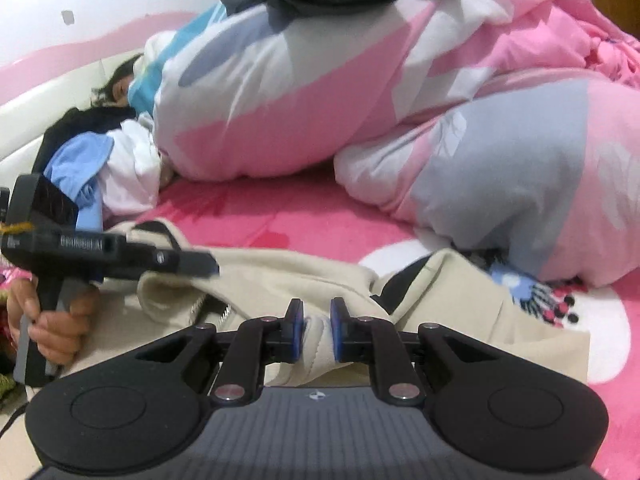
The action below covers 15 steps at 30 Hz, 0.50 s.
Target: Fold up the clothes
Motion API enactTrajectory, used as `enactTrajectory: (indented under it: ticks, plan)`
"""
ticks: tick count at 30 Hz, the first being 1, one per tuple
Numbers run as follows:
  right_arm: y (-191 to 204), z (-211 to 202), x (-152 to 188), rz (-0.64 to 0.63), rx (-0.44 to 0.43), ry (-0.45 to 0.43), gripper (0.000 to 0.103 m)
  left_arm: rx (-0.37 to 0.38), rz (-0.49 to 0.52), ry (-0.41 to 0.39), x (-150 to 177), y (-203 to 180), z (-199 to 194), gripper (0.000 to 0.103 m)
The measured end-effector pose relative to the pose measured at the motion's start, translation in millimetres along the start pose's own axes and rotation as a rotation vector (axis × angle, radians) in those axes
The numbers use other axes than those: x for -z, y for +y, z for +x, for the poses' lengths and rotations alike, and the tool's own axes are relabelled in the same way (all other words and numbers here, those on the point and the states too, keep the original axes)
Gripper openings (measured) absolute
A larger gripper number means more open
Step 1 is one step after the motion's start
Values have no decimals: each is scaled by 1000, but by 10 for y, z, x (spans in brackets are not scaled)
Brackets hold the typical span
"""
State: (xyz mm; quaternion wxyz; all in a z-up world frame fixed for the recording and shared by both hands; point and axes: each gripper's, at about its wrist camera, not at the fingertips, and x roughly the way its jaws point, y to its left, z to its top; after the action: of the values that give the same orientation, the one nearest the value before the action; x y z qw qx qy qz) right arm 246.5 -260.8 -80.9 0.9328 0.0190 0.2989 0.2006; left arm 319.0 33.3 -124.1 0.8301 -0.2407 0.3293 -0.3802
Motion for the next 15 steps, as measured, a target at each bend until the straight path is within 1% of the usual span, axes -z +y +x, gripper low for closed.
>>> enactTrajectory:
  ticks: [2, 3, 4, 5, 6, 7, 9, 13, 15]
  plan:
    - [36, -26, -9, -30, -9, -14, 18, -12, 52, 7, 9, -82, -6, 37]
    - [61, -37, -11, -52, -16, -19, 20, -21, 91, 7, 22, -141, -9, 39]
    - [87, -39, -16, -74, -24, -19, 26, -30, 133, 7, 38, -204, -13, 44]
    - [115, -47, -17, -96, -33, -24, 30, -44, 177, 8, 60, -270, -14, 47]
    - [146, -56, -17, -121, -41, -27, 37, -59, 222, 8, 85, -337, -14, 51]
    - [181, -69, -11, -157, -45, -30, 42, -76, 263, 8, 107, -400, -7, 52]
    - [263, -84, 10, -246, -36, -27, 43, -119, 328, 13, 141, -499, 16, 52]
    - [432, -52, 92, -463, 28, 15, 43, -222, 452, 22, 223, -653, 72, 50]
    - [496, -19, 143, -552, 66, 30, 39, -276, 532, 28, 283, -743, 106, 47]
